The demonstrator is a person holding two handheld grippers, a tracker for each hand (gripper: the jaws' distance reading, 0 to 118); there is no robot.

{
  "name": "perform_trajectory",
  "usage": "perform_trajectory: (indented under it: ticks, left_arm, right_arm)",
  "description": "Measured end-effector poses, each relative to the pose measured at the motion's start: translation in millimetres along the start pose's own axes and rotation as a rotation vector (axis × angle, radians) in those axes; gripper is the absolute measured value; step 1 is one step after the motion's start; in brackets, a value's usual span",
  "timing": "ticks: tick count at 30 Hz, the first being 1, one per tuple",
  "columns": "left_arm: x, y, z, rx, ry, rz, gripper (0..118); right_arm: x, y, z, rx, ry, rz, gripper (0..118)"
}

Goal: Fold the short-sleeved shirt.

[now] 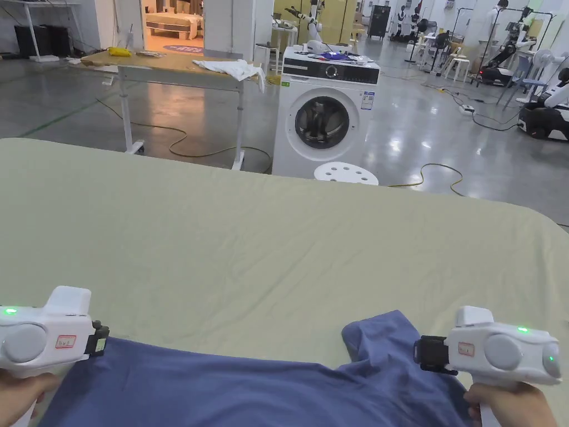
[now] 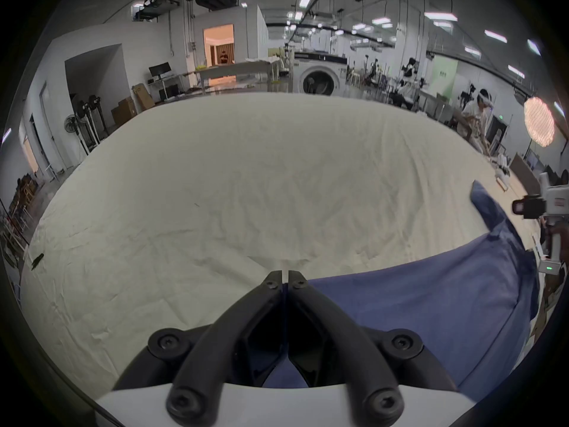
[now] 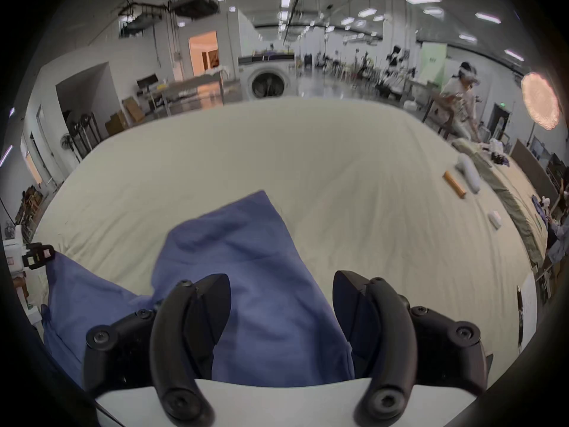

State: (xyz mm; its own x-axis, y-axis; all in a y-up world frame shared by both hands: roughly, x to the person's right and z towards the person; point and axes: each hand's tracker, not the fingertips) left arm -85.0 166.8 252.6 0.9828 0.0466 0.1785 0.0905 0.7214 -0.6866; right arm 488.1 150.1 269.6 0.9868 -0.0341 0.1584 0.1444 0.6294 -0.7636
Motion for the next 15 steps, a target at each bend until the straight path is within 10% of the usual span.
perform_trajectory:
  ticks: [11, 15]
  left_arm:
    - [-7, -9, 22, 0.076, -0.008, 0.005, 0]
    - [-11, -10, 20, 0.081, -0.006, 0.018, 0]
  right_arm:
    - [3, 8, -46, -0.141, -0.026, 0.049, 46]
    - [2, 6, -43, -0.135, -0.021, 0.072, 2]
